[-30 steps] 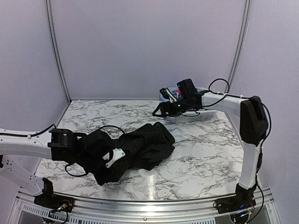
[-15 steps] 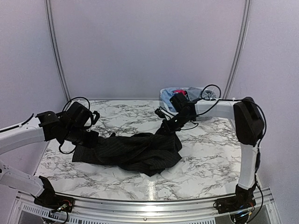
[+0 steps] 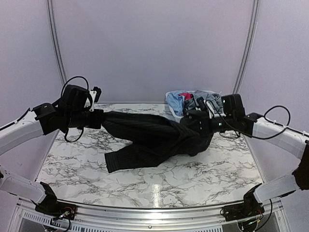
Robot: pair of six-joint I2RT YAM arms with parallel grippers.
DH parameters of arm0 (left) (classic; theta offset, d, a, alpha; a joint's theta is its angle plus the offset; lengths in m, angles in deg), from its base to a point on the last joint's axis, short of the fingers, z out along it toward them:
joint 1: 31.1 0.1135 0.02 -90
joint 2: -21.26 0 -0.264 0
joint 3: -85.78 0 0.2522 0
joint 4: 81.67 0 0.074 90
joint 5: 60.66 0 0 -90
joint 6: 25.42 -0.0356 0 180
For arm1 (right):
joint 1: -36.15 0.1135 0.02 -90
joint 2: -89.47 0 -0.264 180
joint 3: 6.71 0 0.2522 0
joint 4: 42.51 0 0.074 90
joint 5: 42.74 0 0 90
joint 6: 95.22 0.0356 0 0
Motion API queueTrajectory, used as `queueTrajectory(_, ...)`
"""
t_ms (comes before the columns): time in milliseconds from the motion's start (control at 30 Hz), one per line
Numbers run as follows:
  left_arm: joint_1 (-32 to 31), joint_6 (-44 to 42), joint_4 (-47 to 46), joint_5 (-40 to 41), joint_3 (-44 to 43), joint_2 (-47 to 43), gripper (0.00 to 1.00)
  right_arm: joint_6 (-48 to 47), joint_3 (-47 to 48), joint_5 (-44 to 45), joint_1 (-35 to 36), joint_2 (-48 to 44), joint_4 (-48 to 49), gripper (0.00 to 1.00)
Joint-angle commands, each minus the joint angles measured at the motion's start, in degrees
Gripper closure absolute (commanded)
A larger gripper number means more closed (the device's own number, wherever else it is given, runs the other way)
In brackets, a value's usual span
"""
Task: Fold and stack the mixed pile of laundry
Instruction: Pick up the crumpled shirt from the center of the board.
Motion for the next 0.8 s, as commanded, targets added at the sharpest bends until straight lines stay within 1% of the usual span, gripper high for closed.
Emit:
queueTrajectory(0,1.13,1.91,2.06,-0.57,8.09,-3.34,1.0,5.69,-11.44,-0.56,0.49,-9.01,0.34,1.0)
queueTrajectory(100,2.24,4.49,2.36,2.0,8.86,-3.41,1.0,7.06,-11.65,-1.5,0.69,-11.72,0.39,1.0)
queueTrajectory(167,4.58,4.68,1.84,2.52,6.59,-0.39,1.0,7.31,-9.86,-0.42,0.64,-10.73,0.39,1.0)
queueTrajectory(300,9.45,3.47,2.03,1.12,-3.24,13.25,1.0,8.09,-4.01,6.11,0.52,-4.29,-1.52,1.0)
queueTrajectory(367,11.32,2.93,3.79,-1.0,-8.85,20.04,1.0,8.89,-1.91,8.83,0.52,-1.22,-2.98,1.0)
queueTrajectory(400,11.97,2.85,5.38,-2.38,-11.34,22.55,0.98,9.03,-1.33,9.49,0.52,-0.1,-3.23,1.0)
queueTrajectory(433,12.18,2.85,6.41,-3.22,-12.77,23.81,0.9,9.12,-0.86,9.73,0.52,0.77,-3.51,1.0)
queueTrajectory(467,12.21,3.07,6.36,-4.59,-12.73,23.26,0.74,9.24,-0.46,10.19,0.52,1.81,-3.97,1.0)
queueTrajectory(500,12.15,3.44,5.83,-5.03,-11.56,21.6,0.62,9.72,-0.34,11.08,0.52,2.38,-4.34,0.99)
queueTrajectory(533,12.13,3.79,5.01,-5.55,-9.55,19.46,0.56,9.94,-0.42,11.66,0.52,2.84,-4.59,0.98)
queueTrajectory(633,11.69,4.38,2.2,-7.8,-1.17,11.04,0.48,10.69,-0.58,15.44,0.52,3.68,-5.94,0.98)
queueTrajectory(667,10.99,4.6,0.59,-9.46,3.2,8.16,0.45,11.28,-0.72,17.09,0.43,3.78,-6.32,0.99)
queueTrajectory(700,10.04,4.99,-0.24,-10.64,6.2,5.78,0.41,11.87,-0.9,18.57,0.43,3.82,-6.43,1.0)
queueTrajectory(767,6.41,5.93,-1.1,-11.76,10.57,3.07,0.39,13.26,-0.92,21.02,0.3,4.29,-6.5,1.0)
